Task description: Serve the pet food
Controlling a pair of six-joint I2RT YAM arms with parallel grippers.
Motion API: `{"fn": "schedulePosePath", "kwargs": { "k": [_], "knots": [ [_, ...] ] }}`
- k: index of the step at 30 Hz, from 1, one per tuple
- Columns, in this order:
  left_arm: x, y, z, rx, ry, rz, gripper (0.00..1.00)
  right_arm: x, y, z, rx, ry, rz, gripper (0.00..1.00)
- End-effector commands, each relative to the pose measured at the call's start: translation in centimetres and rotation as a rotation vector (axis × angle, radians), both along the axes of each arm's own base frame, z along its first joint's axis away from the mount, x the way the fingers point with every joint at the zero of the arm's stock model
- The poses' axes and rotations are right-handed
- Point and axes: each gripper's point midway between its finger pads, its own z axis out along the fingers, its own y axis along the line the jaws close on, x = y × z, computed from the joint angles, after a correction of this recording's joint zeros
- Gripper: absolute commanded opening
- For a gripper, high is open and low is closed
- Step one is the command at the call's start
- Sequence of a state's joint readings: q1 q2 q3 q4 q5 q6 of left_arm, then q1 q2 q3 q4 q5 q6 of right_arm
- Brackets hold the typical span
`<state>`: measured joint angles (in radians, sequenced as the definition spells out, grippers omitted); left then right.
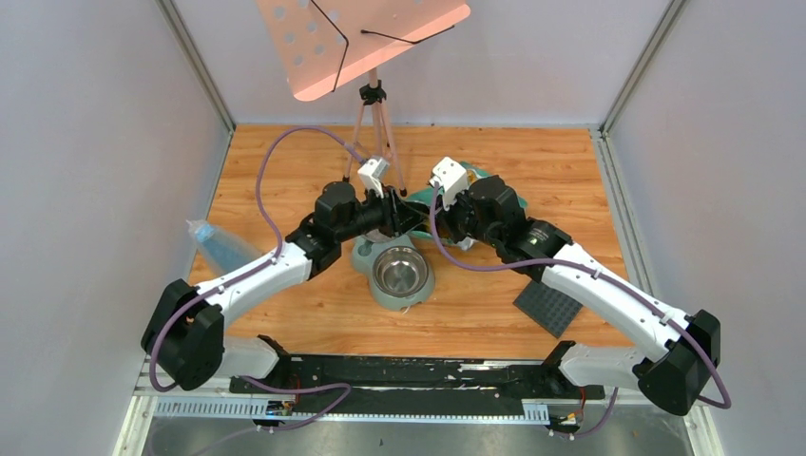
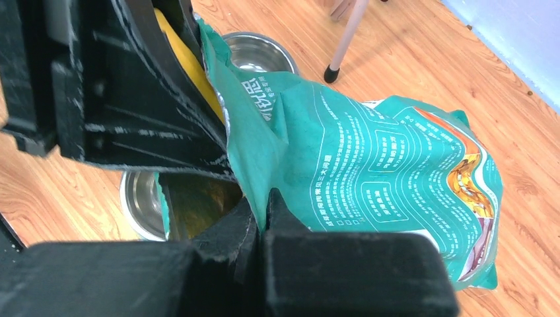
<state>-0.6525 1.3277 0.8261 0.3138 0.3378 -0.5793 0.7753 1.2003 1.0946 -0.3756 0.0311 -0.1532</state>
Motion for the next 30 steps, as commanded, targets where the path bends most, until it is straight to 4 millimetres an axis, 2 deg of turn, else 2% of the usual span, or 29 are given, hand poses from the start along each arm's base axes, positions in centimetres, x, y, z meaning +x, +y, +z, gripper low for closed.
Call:
{"fn": "schedulePosePath", "kwargs": {
  "k": [1,4,10,15,24,30],
  "knots": [
    [2.8,3.9,-0.6,-0.054,0.199,0.187,0.0,1.4,-3.4,2.9,-0.029,-0.099,-0.1,0.0],
    [3.8,5.4,0.3,-0.102,0.24,0.236,0.0,2.0,-4.1,3.4,-0.053,-0.126,-0.124,0.0],
    [3.6,5.8,2.8,-0.189,0.19,0.123,0.0,3.4,-5.1,3.3,-0.078,-0.12,-0.172,0.0],
    [3.7,6.6,3.7,-0.266,0.245,0.033,0.0,4.4,-4.5,4.0,-0.08,-0.123,-0.161,0.0],
    [6.9,8.7,4.4,-0.405,0.389,0.088,0.0,4.4,-4.1,4.1,-0.092,-0.121,-0.132,0.0],
    [7.0,8.3,6.0,-0.41,0.454,0.038,0.0,4.5,-3.9,4.7,-0.092,-0.126,-0.129,0.0]
  ]
}}
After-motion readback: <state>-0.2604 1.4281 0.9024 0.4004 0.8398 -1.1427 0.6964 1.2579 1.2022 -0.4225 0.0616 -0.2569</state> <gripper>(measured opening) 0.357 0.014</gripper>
